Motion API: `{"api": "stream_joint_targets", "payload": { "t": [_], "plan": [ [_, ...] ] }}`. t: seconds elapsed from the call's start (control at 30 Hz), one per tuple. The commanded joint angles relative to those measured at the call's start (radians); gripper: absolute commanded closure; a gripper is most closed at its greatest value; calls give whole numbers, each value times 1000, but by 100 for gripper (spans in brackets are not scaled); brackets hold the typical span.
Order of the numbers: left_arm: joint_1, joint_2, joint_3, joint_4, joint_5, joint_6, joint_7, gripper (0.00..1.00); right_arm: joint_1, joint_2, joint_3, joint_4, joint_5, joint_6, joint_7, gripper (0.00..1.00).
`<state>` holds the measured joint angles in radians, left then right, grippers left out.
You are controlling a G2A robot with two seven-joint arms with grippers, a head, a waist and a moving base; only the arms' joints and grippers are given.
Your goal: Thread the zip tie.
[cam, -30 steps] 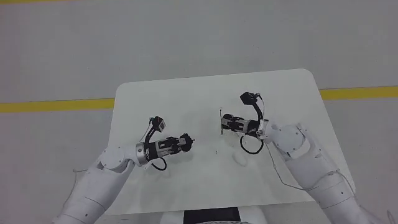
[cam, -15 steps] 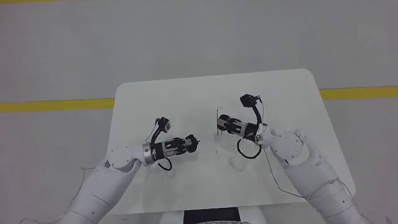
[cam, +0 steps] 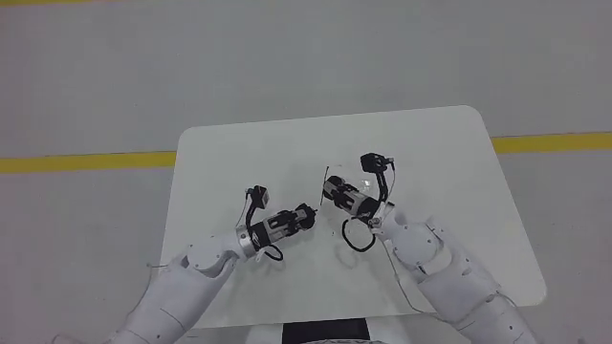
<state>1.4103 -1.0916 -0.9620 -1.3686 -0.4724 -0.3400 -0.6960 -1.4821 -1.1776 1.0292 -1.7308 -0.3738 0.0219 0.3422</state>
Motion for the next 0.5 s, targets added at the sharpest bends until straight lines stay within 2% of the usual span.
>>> {"api": "stream_joint_targets", "payload": {
  "t": [0.0,0.23,0.47],
  "plan": [
    [-2,0,-1,-1,11,0,1,100,-2,0,1,-4,-5,0,-5,100],
    [-2,0,-1,-1,11,0,1,100,-7,-1,-5,-6,-12,-2,-15,100],
    [-2,0,-1,-1,11,0,1,100,-10,-8,-23,-6,-41,26,-39,100]
  ]
}}
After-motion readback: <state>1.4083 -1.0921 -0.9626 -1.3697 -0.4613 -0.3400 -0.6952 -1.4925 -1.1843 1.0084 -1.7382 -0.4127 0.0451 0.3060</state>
